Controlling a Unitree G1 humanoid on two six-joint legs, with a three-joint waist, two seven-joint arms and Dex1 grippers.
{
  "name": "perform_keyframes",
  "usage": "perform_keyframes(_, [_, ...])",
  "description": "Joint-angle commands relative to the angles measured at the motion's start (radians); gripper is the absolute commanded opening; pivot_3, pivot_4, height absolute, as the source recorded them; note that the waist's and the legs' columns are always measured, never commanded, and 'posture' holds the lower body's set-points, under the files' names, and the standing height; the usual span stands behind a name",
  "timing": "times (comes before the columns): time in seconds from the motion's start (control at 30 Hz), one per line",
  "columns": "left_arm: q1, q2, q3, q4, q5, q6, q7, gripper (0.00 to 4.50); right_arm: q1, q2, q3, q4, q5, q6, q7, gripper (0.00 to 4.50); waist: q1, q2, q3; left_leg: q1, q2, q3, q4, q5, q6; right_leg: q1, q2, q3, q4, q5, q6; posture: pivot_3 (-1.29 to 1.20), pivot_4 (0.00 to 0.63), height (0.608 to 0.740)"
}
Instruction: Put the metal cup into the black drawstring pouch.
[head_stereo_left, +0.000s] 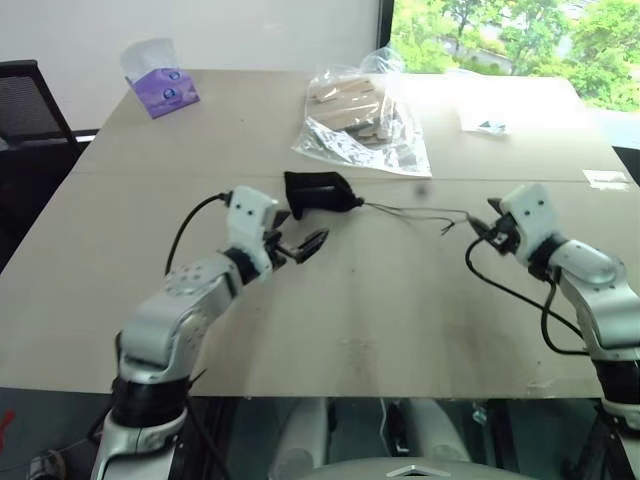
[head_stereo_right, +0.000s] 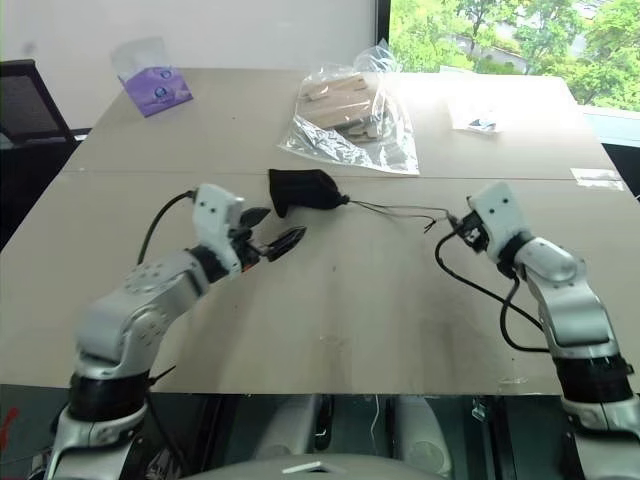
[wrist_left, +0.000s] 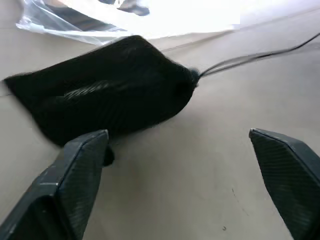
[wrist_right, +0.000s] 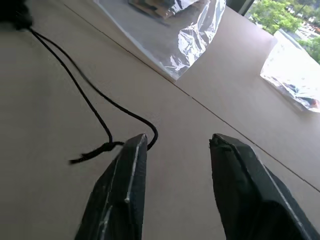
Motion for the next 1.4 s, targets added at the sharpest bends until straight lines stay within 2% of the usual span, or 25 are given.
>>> perform_keyframes(0.03, [0.079,0.029,0.095,-0.108,-0.054,-0.004,-0.026,4.5,0.047,-0.005,-0.078,-0.104,0.072,0.046,0.019,3.91,0.001,0.0,0.0,0.0,0.0,0.0,0.0,0.0,0.0,0.0,0.0,0.0,0.0,0.0,0.0,0.0,0.15,0.74])
perform_keyframes(0.07, [0.119,0.021,0.123,-0.121,-0.059,-0.013,-0.019,4.5,0.069,-0.002,-0.091,-0.129,0.097,0.062,0.025,4.31,0.001,0.0,0.0,0.0,0.0,0.0,0.0,-0.001,0.001,0.0,0.0,0.0,0.0,0.0,0.0,0.0,0.15,0.74])
perform_keyframes(0.13, [0.19,-0.016,0.167,-0.132,-0.045,-0.11,-0.028,4.5,0.107,0.006,-0.105,-0.179,0.129,0.081,0.027,4.31,0.001,0.0,0.0,0.001,0.0,0.001,0.0,-0.002,0.003,0.001,0.0,0.001,0.0,0.0,0.0,0.0,0.15,0.74])
perform_keyframes(0.23, [0.283,-0.015,0.206,-0.146,-0.039,-0.147,-0.044,4.5,0.154,0.028,-0.12,-0.248,0.169,0.106,0.016,4.31,0.001,0.0,0.0,0.002,0.0,0.0,0.001,-0.002,0.003,0.002,0.0,0.0,0.001,0.0,0.0,0.0,0.15,0.74])
perform_keyframes(0.33, [0.358,-0.037,0.286,-0.145,-0.127,-0.184,-0.093,4.5,0.204,0.023,-0.135,-0.287,0.182,0.115,0.02,4.31,0.003,0.0,0.0,0.003,0.0,0.0,0.001,-0.002,0.003,0.002,0.0,0.0,0.001,0.0,0.0,0.0,0.15,0.74])
perform_keyframes(0.5, [0.44,-0.027,0.318,-0.147,-0.095,-0.227,-0.085,4.5,0.315,-0.001,-0.19,-0.341,0.219,0.112,0.057,4.31,0.008,0.0,0.0,0.003,0.0,0.0,0.001,-0.002,0.004,0.003,0.0,-0.001,0.0,0.0,0.0,0.0,0.15,0.74])
perform_keyframes(0.57, [0.477,-0.024,0.324,-0.147,-0.102,-0.239,-0.102,4.5,0.356,0.003,-0.23,-0.359,0.27,0.122,0.079,4.31,0.007,0.0,0.0,0.003,0.0,0.0,0.002,-0.002,0.004,0.004,0.0,-0.001,0.0,0.0,0.0,0.0,0.15,0.74])
perform_keyframes(0.63, [0.501,-0.022,0.319,-0.144,-0.098,-0.255,-0.111,4.5,0.357,0.036,-0.291,-0.374,0.402,0.176,0.077,4.31,0.003,0.0,0.0,0.003,0.0,0.0,0.001,-0.002,0.004,0.004,0.0,0.0,0.0,0.0,0.0,0.0,0.15,0.74])
perform_keyframes(0.7, [0.497,-0.021,0.307,-0.145,-0.097,-0.261,-0.106,4.5,0.289,0.1,-0.331,-0.36,0.487,0.217,-0.011,4.31,0.0,0.0,0.0,0.005,0.001,0.001,0.001,-0.002,0.004,0.005,0.0,0.0,0.001,0.0,0.0,0.0,0.15,0.74])
perform_keyframes(0.8, [0.486,-0.018,0.298,-0.144,-0.101,-0.262,-0.098,4.5,0.235,0.121,-0.312,-0.334,0.432,0.224,-0.094,4.31,0.0,0.0,0.0,0.01,0.002,0.003,0.001,-0.002,0.004,0.007,0.001,0.002,0.001,-0.001,-0.001,0.0,0.15,0.74])
perform_keyframes(0.93, [0.479,-0.011,0.31,-0.13,-0.103,-0.27,-0.099,4.5,0.333,0.047,-0.234,-0.372,0.344,0.144,-0.004,4.31,0.014,-0.001,-0.001,0.012,0.0,0.002,-0.001,-0.003,0.005,0.011,0.001,0.001,-0.001,-0.001,-0.001,0.0,0.15,0.74])
perform_keyframes(1.07, [0.483,-0.002,0.327,-0.133,-0.113,-0.27,-0.095,4.5,0.393,0.074,-0.285,-0.35,0.362,0.043,0.036,4.31,0.012,-0.001,-0.001,0.012,0.0,0.003,-0.002,-0.003,0.005,0.01,0.0,0.002,-0.002,-0.001,-0.001,0.0,0.15,0.74])
perform_keyframes(1.2, [0.521,0.001,0.366,-0.166,-0.17,-0.281,-0.13,4.5,0.454,0.048,-0.269,-0.323,0.265,-0.085,0.076,4.31,0.002,-0.001,-0.001,0.015,0.0,0.004,-0.002,-0.003,0.005,0.012,0.0,0.003,-0.002,-0.001,0.0,0.0,0.15,0.74])
perform_keyframes(1.4, [0.542,-0.008,0.404,-0.186,-0.185,-0.271,-0.074,4.5,0.498,0.089,-0.26,-0.337,0.196,-0.157,0.017,4.31,0.003,-0.001,-0.001,0.015,0.001,0.003,-0.002,-0.003,0.005,0.012,0.0,0.003,-0.002,-0.001,-0.001,0.0,0.15,0.74])
